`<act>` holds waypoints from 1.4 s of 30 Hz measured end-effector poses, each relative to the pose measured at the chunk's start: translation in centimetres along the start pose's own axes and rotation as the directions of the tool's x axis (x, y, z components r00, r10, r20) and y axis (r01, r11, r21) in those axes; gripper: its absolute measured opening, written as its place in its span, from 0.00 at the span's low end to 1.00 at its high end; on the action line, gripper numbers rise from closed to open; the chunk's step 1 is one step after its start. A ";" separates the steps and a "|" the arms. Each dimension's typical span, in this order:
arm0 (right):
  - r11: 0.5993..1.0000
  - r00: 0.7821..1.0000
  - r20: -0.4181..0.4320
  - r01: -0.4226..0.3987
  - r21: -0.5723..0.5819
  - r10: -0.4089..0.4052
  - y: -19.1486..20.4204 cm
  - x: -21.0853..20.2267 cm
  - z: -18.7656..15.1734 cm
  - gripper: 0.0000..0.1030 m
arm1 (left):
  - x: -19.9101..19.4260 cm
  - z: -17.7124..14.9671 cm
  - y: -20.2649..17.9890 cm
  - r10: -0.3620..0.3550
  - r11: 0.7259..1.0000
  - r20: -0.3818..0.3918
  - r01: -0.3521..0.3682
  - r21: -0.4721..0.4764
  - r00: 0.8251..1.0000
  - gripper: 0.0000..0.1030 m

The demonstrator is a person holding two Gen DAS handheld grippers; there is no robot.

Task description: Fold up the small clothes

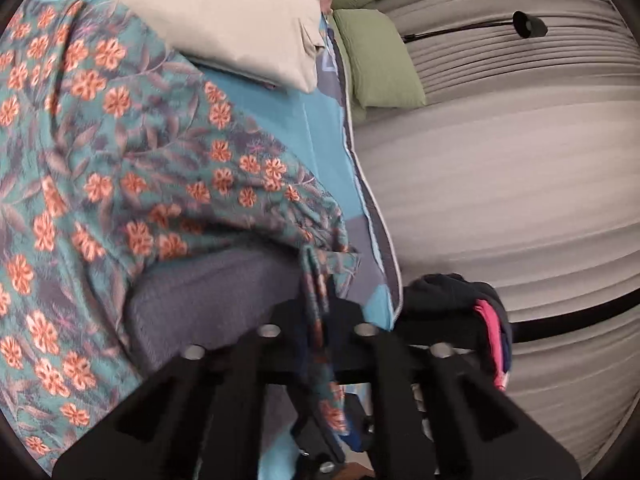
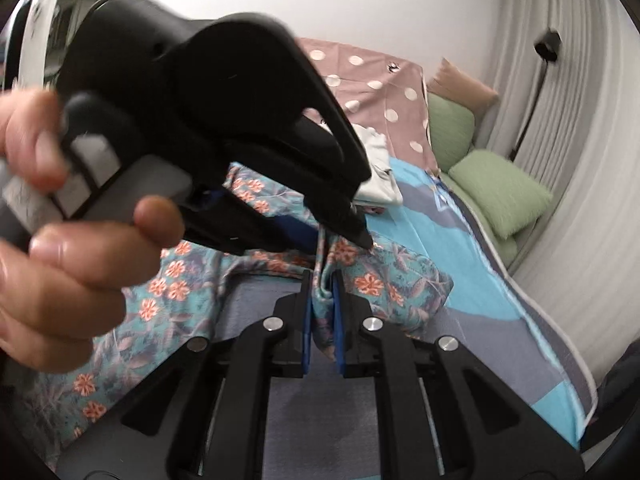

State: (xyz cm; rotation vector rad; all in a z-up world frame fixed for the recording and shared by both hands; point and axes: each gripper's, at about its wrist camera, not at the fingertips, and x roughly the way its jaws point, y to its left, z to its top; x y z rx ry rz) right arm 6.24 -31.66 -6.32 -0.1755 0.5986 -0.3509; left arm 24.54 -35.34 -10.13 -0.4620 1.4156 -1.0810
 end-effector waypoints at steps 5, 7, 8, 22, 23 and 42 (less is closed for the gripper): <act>0.999 0.999 0.035 0.003 -0.039 -0.002 1.8 -1.2 1.2 0.09 | -4.2 0.1 -0.2 -0.021 0.999 0.082 0.017 0.049 0.996 0.04; 0.998 0.997 0.073 -0.002 -0.066 0.007 3.0 -2.1 2.5 0.09 | -6.1 0.1 -0.4 -0.020 0.996 0.128 0.009 0.087 0.992 0.04; 0.996 0.995 0.098 -0.003 -0.085 0.012 3.7 -2.7 3.3 0.09 | -7.2 0.0 -0.8 -0.023 0.994 0.154 0.006 0.107 0.988 0.04; 0.946 0.925 0.322 -0.101 -0.309 0.204 18.7 -9.2 13.8 0.09 | -31.4 -2.6 1.0 -0.052 0.978 0.535 -0.065 0.197 0.843 0.04; 0.941 0.919 0.330 -0.108 -0.320 0.218 19.8 -9.5 14.2 0.09 | -32.9 -2.9 1.5 -0.056 0.978 0.548 -0.064 0.198 0.835 0.04; 0.850 0.912 0.174 -0.258 -0.459 0.371 29.0 -6.6 11.1 0.79 | -39.1 -4.9 21.2 0.040 0.992 0.578 0.037 -0.122 0.815 0.03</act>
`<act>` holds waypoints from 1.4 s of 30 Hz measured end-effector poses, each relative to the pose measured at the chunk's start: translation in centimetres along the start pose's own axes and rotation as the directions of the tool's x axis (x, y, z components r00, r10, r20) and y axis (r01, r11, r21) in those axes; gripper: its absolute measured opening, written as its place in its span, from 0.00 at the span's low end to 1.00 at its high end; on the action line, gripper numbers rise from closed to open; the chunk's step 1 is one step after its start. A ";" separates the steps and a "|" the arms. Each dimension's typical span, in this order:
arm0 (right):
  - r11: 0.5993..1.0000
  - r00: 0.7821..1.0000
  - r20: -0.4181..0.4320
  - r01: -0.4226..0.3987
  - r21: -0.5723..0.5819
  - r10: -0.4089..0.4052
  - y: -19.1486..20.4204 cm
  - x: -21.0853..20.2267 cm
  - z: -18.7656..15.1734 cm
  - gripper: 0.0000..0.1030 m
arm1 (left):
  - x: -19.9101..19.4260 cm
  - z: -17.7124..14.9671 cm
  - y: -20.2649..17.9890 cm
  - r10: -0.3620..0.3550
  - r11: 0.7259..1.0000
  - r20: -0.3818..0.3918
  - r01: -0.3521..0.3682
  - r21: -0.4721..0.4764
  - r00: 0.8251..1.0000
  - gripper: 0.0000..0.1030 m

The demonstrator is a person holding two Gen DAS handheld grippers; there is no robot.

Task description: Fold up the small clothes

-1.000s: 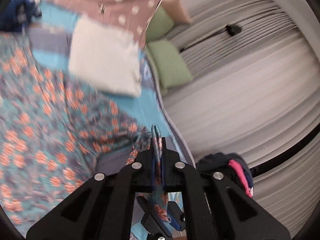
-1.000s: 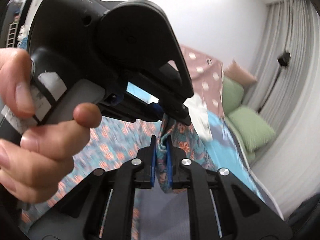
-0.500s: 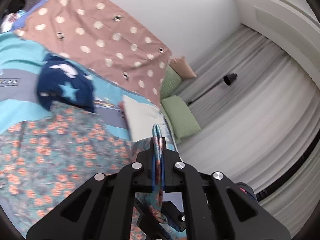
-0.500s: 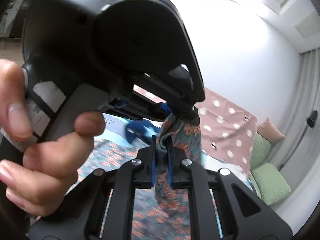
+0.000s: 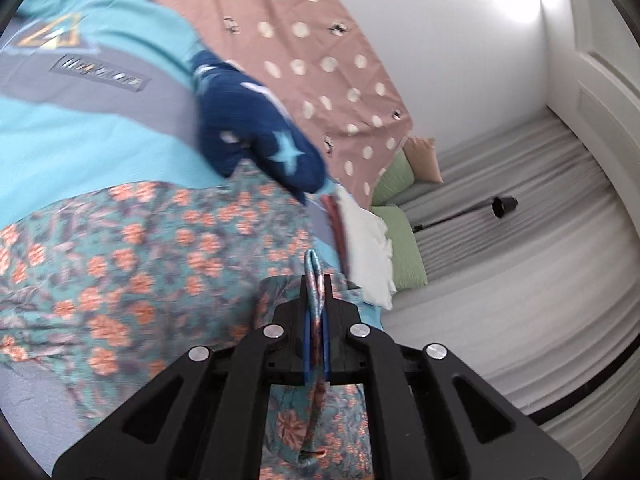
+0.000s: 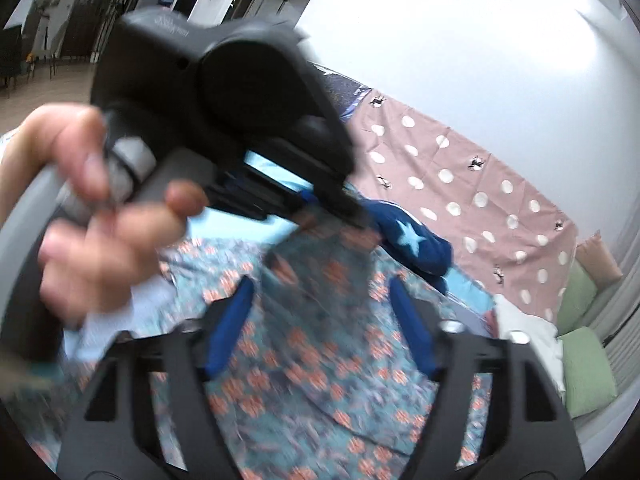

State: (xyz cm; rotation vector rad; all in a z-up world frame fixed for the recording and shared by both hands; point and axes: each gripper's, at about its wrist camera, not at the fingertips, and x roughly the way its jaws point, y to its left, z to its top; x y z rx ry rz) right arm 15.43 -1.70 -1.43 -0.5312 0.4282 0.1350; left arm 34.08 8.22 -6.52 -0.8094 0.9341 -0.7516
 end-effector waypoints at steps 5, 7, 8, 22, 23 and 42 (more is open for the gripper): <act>0.966 0.971 -0.120 0.223 0.129 -0.208 -7.7 1.6 -4.8 0.90 | -1.8 -0.9 3.6 0.020 0.997 0.013 -0.019 -0.075 1.000 0.03; 0.939 0.960 -0.203 0.241 0.246 -0.193 -12.2 2.8 -6.5 0.90 | -2.5 -1.5 4.5 0.043 0.995 0.023 -0.041 -0.088 0.999 0.03; 0.923 0.962 -0.219 0.226 0.313 -0.162 -14.1 2.9 -7.5 0.90 | -3.0 -1.8 5.0 0.030 0.994 0.032 -0.027 -0.105 0.999 0.03; 0.630 0.931 -0.145 -0.107 0.769 0.335 -23.7 10.0 -17.8 0.87 | -3.8 -2.2 10.0 0.103 0.972 0.051 -0.089 -0.218 0.993 0.04; 0.641 0.918 -0.182 -0.094 0.762 0.352 -23.2 10.8 -18.3 0.87 | -3.8 -2.3 10.4 0.108 0.969 0.048 -0.095 -0.230 0.993 0.04; 0.767 0.909 -0.261 -0.092 0.635 0.325 -23.3 13.1 -14.1 0.94 | -11.2 -2.9 11.9 0.287 0.937 0.140 -0.248 -0.244 0.947 0.07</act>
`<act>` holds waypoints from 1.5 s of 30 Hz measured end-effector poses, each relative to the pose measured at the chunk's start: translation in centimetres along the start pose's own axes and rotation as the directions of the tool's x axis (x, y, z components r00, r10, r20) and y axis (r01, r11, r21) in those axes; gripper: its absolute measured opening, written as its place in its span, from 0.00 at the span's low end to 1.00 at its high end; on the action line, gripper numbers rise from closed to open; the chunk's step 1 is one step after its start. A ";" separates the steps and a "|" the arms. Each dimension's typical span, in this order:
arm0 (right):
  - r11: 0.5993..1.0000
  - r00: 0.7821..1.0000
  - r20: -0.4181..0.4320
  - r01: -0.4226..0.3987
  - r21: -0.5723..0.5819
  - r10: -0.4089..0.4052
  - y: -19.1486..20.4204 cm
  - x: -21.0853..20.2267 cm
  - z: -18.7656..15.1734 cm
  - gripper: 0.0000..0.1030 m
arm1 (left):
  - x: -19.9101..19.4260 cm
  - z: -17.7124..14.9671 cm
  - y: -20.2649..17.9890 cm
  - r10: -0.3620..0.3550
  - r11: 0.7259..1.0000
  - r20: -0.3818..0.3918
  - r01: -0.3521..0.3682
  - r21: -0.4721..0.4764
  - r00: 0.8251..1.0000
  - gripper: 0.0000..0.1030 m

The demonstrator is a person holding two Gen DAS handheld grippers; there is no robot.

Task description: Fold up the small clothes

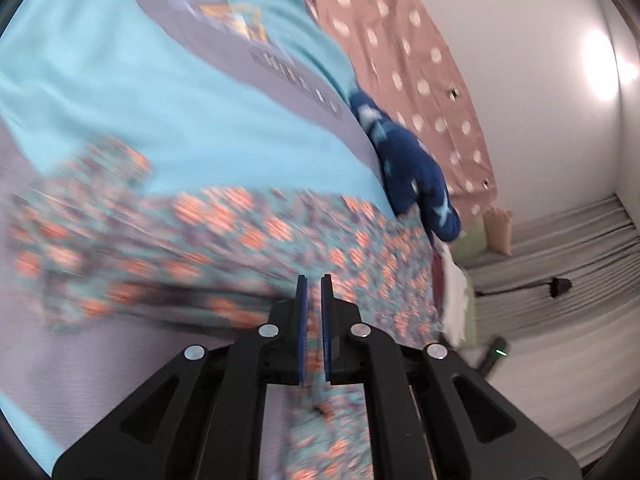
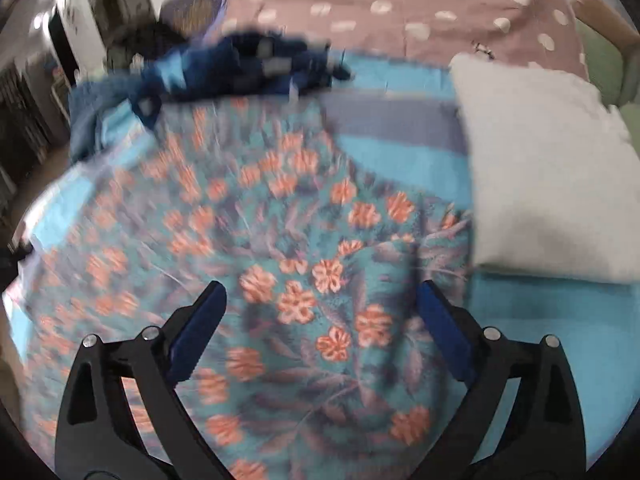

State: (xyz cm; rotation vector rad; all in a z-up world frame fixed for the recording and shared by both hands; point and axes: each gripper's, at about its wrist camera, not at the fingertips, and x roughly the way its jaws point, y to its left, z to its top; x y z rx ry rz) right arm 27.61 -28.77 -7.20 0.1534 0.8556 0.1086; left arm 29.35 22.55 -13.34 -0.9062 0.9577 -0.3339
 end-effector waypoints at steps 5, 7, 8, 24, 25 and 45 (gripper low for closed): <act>0.996 0.996 0.000 -0.085 -0.014 0.085 1.5 -1.9 -2.1 0.96 | -7.4 1.4 4.3 0.179 0.984 0.165 -0.173 -0.047 0.970 0.35; 0.993 0.996 -0.084 0.027 -0.112 -0.037 2.1 1.8 -4.3 0.98 | -9.2 1.4 6.8 0.194 0.978 0.183 -0.175 -0.114 0.964 0.39; 0.993 0.996 -0.081 0.036 -0.114 -0.045 2.1 2.0 -4.4 0.98 | -9.7 1.4 7.6 0.195 0.976 0.187 -0.171 -0.136 0.963 0.43; 0.969 0.996 -0.085 0.010 -0.245 -0.031 11.1 1.5 -6.7 0.98 | -3.9 0.4 9.3 0.599 0.768 0.119 -0.610 0.194 0.792 0.55; 0.977 0.996 -0.086 -0.018 -0.212 0.000 10.6 1.2 -6.4 0.98 | -3.1 0.1 8.6 0.638 0.697 0.160 -0.653 0.297 0.753 0.55; 0.986 0.996 -0.086 -0.033 -0.166 0.018 9.7 1.5 -6.4 0.98 | 1.6 -0.6 5.1 0.594 0.435 0.300 -0.612 0.661 0.746 0.06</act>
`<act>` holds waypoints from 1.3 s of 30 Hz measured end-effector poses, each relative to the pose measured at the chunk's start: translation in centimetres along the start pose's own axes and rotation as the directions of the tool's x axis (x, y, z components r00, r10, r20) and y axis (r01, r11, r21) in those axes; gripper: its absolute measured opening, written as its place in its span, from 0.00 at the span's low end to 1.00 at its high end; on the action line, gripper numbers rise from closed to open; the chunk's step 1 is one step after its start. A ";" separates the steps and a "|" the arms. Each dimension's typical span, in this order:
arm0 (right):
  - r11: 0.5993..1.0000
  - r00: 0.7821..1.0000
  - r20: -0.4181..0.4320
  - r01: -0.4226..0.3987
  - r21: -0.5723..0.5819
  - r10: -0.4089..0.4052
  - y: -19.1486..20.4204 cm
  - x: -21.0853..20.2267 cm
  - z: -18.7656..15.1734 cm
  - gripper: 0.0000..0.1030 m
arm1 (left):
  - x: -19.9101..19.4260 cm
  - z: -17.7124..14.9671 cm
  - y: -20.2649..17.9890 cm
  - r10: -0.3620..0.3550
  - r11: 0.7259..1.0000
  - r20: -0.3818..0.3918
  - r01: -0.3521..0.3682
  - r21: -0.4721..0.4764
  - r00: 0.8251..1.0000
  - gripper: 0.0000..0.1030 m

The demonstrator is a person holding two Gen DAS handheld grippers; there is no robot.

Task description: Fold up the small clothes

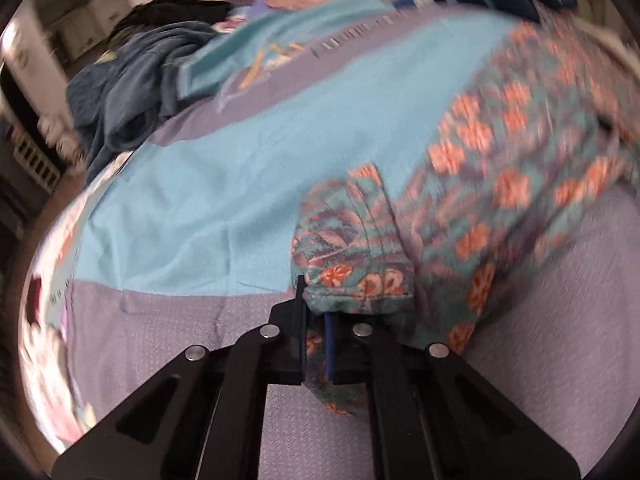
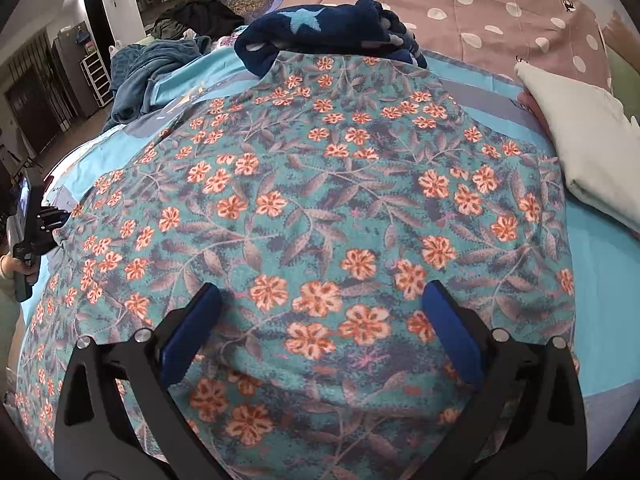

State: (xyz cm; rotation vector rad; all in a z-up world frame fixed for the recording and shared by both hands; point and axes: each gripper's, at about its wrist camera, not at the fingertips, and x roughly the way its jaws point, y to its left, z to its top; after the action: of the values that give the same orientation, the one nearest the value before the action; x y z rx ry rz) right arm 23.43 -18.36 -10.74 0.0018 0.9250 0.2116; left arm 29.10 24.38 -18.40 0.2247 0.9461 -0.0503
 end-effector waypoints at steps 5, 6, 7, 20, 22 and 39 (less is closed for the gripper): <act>1.000 1.000 0.000 0.002 -0.002 -0.002 0.0 0.0 0.0 0.98 | -3.9 0.4 4.9 -0.093 0.948 0.153 0.135 -0.288 0.984 0.05; 1.000 1.000 0.000 0.001 -0.001 -0.001 0.0 0.0 0.0 0.98 | -4.6 0.4 5.6 -0.114 0.929 0.183 0.170 -0.327 0.977 0.05; 1.000 1.000 0.000 0.001 0.000 -0.001 0.0 0.0 0.0 0.98 | -5.3 0.5 6.0 -0.130 0.910 0.214 0.203 -0.363 0.968 0.05; 0.882 0.939 0.041 -0.337 0.329 0.343 -0.7 -2.9 2.0 0.98 | -16.1 4.5 4.9 -0.335 0.731 0.574 0.590 -0.343 0.748 0.05; 0.770 0.853 0.074 -0.501 0.397 0.517 0.4 -2.7 2.6 0.98 | -17.6 5.0 3.9 -0.349 0.741 0.588 0.599 -0.304 0.730 0.05; -0.039 0.204 0.282 -0.744 0.667 0.938 14.9 5.4 10.3 0.98 | -22.4 6.2 -5.5 -0.485 0.783 0.563 0.619 -0.062 0.670 0.06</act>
State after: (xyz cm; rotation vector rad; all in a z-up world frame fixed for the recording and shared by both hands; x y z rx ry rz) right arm 32.04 -1.85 -7.39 1.4437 1.1108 1.1032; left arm 20.14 16.48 2.26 -0.3235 0.4301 -0.5402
